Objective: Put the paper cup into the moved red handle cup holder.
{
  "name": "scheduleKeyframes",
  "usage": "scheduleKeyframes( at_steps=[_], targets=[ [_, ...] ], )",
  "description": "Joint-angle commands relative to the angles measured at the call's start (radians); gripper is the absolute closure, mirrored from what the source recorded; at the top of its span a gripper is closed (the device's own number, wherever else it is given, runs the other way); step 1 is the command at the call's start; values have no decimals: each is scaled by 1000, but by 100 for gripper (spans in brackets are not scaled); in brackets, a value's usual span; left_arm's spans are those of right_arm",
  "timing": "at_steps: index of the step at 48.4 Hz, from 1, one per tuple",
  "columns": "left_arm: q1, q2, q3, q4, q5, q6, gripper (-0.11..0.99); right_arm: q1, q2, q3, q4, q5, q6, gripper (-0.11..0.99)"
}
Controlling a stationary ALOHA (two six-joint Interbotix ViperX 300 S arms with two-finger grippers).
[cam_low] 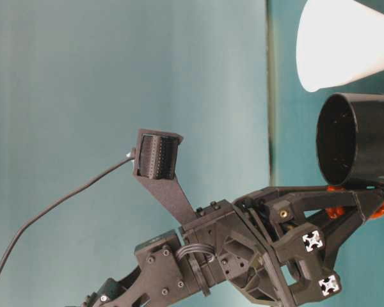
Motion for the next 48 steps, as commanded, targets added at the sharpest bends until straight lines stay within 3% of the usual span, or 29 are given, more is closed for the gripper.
scheduleKeyframes(
  at_steps=[1,37,48],
  targets=[
    [-2,-5,-6,2,-8,0,61,-2,6,-9,3,-5,8,98],
    [2,-5,-8,2,-3,-5,59,-2,6,-9,3,-5,8,98],
    [0,-9,3,2,-5,2,-3,-2,6,-9,3,-5,8,98]
  ],
)
